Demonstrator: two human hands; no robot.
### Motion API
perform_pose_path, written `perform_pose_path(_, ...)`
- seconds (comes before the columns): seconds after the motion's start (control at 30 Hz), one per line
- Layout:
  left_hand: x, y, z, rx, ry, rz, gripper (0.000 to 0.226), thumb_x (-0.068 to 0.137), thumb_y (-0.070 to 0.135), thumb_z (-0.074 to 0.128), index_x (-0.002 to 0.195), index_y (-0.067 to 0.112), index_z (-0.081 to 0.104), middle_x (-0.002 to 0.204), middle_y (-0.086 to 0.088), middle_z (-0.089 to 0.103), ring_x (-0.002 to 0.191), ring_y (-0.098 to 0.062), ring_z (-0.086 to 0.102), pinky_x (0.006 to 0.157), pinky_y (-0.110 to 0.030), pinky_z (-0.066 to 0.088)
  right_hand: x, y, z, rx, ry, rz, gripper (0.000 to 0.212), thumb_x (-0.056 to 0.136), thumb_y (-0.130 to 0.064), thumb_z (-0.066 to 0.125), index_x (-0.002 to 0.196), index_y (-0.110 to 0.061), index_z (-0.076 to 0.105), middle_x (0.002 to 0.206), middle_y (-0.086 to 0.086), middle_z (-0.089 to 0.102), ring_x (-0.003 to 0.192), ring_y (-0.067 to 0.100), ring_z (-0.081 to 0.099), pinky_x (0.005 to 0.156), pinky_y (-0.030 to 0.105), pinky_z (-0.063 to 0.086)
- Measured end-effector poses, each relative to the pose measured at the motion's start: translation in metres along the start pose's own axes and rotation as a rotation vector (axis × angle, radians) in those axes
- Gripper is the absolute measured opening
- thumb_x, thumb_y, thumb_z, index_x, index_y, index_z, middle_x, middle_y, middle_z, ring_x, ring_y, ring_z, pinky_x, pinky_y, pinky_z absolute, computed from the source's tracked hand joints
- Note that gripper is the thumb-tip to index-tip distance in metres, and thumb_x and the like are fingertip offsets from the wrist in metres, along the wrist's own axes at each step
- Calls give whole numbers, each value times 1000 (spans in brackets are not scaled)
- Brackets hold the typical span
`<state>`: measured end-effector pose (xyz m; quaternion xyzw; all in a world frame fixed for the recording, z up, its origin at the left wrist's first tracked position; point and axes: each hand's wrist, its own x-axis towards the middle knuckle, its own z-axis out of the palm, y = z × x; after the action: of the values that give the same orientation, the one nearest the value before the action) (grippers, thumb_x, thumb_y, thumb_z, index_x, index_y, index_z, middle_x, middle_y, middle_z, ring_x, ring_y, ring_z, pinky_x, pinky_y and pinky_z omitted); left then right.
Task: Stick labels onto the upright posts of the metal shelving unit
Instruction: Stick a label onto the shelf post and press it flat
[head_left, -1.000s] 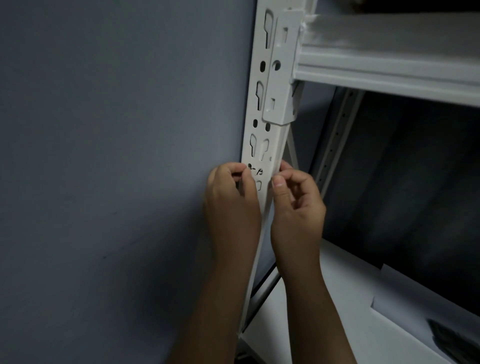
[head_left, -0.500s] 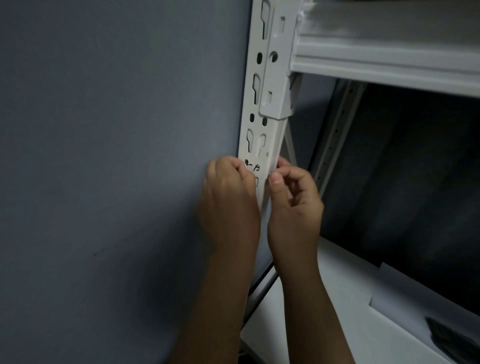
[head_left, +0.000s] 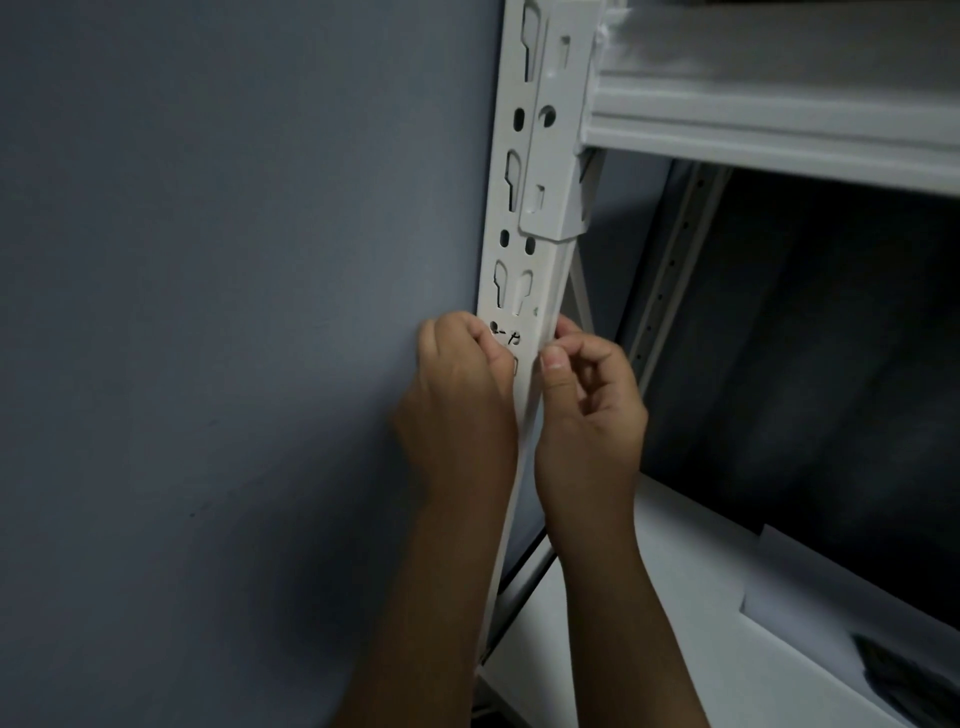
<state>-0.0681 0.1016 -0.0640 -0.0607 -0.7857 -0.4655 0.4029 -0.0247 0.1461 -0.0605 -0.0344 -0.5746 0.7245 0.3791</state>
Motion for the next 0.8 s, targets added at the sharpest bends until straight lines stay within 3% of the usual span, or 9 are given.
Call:
perform_pose_path(0.17, 0, -1, 2, 17, 19, 12, 10, 80, 6, 64, 74, 8, 57, 74, -7, 59, 49, -12, 39, 44, -10, 11, 0, 0, -1, -5, -5, 8, 14, 94, 0, 51, 86, -11, 56, 115, -12, 61, 94, -12, 62, 74, 8, 50)
perform_pose_path(0.53, -3, -1, -1, -7, -61, -20, 6, 89, 12, 58, 84, 10, 56, 88, -3, 56, 63, -10, 46, 47, -10, 18, 0, -2, -4, 2, -15, 28, 14, 95, 0, 50, 87, -11, 56, 114, -13, 61, 90, -14, 62, 72, 7, 50)
perform_pose_path(0.6, -4, 0, -3, -32, -119, -59, 6, 92, 16, 54, 87, 12, 55, 91, 4, 51, 67, -7, 44, 43, -13, 30, 0, -3, -4, 4, -18, 27, 14, 95, 0, 49, 87, -10, 56, 114, -14, 61, 90, -14, 62, 71, 7, 49)
perform_pose_path(0.63, -4, 1, -4, -55, -145, -74, 6, 92, 16, 53, 87, 13, 54, 91, 7, 48, 67, -6, 43, 50, -9, 37, 0, -3, -4, 3, -20, 25, 14, 95, 0, 49, 87, -10, 56, 114, -13, 61, 91, -14, 62, 71, 6, 49)
perform_pose_path(0.7, -4, 2, -7, -108, -174, -94, 7, 92, 16, 52, 86, 15, 50, 89, 11, 44, 63, -5, 43, 61, 0, 36, 0, -2, -4, 5, -16, 25, 14, 94, 0, 50, 88, -11, 57, 114, -13, 61, 91, -14, 62, 71, 6, 48)
perform_pose_path(0.8, -3, 1, -9, -160, -171, -127, 10, 93, 15, 50, 84, 19, 47, 84, 13, 43, 66, 7, 46, 58, -1, 36, 0, -2, -3, 25, -9, 23, 15, 94, 1, 50, 88, -11, 57, 113, -12, 62, 91, -12, 63, 72, 6, 49)
